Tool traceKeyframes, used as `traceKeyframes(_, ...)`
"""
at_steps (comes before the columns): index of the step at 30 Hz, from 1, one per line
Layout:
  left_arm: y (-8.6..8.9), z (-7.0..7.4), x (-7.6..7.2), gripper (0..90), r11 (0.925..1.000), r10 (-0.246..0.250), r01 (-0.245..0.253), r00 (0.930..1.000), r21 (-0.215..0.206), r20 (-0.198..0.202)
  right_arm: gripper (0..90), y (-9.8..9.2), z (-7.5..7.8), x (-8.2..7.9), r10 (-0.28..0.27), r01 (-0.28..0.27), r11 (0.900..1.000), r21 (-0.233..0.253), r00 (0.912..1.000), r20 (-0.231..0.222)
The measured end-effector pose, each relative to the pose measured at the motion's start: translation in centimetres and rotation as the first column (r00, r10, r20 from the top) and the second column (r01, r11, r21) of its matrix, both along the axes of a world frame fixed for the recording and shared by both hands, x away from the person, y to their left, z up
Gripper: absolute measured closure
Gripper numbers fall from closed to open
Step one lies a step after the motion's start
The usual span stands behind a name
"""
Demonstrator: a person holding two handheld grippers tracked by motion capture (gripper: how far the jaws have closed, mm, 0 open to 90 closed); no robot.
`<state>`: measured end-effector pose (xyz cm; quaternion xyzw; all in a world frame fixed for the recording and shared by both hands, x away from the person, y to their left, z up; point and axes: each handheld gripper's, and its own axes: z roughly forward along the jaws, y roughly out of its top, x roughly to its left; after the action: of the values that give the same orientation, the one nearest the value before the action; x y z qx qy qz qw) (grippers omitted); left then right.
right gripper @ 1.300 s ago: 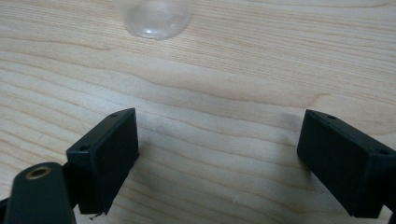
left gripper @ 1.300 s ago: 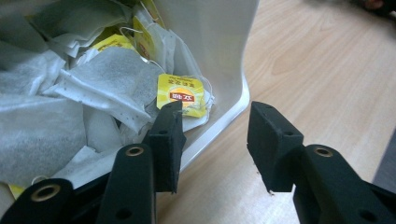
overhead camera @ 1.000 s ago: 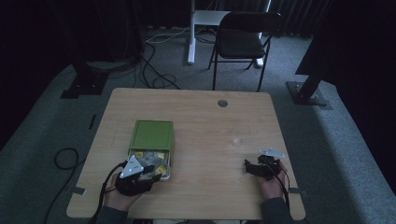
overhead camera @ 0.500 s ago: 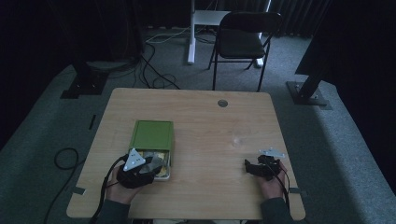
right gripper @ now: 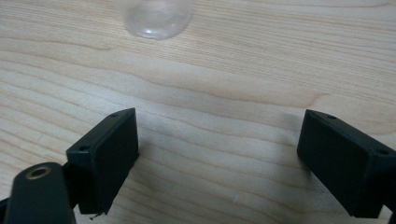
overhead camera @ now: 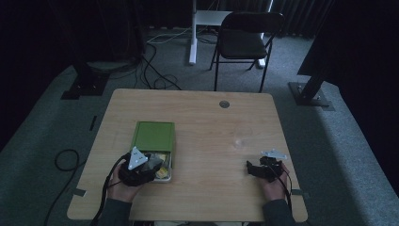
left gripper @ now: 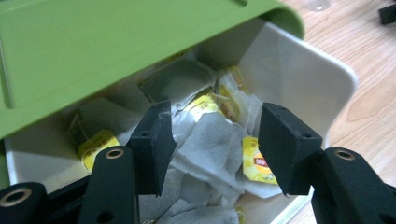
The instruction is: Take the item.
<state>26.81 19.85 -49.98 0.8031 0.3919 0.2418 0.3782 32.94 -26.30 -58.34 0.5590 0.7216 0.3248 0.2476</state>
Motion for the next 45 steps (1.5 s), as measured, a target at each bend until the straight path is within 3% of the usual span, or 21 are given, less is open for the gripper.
traceKeyframes(8, 0.0, -0.5, 0.1, 48.4, 0.9995, 0.024, -0.024, 0.9996, 0.021, -0.017, 12.2, 0.0, 0.0, 0.0, 0.003, -0.003, 1.000, 0.000, 1.0000, 0.000)
traceKeyframes(21, 0.3, -1.3, -0.2, 56.7, 0.9995, 0.026, -0.025, 0.9985, 0.020, -0.049, 12.2, 0.0, 0.0, -0.1, 0.004, -0.004, 1.000, 0.000, 1.0000, 0.000)
traceKeyframes(30, 0.3, -1.3, -0.6, 70.1, 0.9991, 0.029, -0.028, 0.9988, 0.033, -0.040, 12.2, 0.0, 0.0, -0.1, 0.004, -0.004, 1.000, 0.000, 1.0000, 0.000)
traceKeyframes(34, 0.3, -1.3, -0.7, 81.3, 0.9990, 0.026, -0.025, 0.9990, 0.038, -0.037, 12.2, 0.0, 0.0, -0.1, 0.004, -0.004, 1.000, 0.000, 1.0000, 0.000)
traceKeyframes(37, 0.3, -1.2, -0.8, 82.9, 0.9991, 0.018, -0.016, 0.9993, 0.039, -0.034, 12.2, 0.0, 0.0, -0.1, 0.004, -0.004, 1.000, 0.000, 1.0000, 0.000)
traceKeyframes(38, 0.2, -1.2, -0.9, 87.1, 0.9991, 0.011, -0.010, 0.9995, 0.042, -0.031, 12.2, 0.0, 0.0, -0.1, 0.004, -0.004, 1.000, 0.000, 1.0000, 0.000)
traceKeyframes(45, 0.2, -0.6, -1.3, 89.1, 0.9998, -0.006, 0.006, 1.0000, 0.020, -0.008, 12.2, 0.0, 0.0, -0.1, 0.004, -0.004, 1.000, 0.000, 1.0000, 0.000)
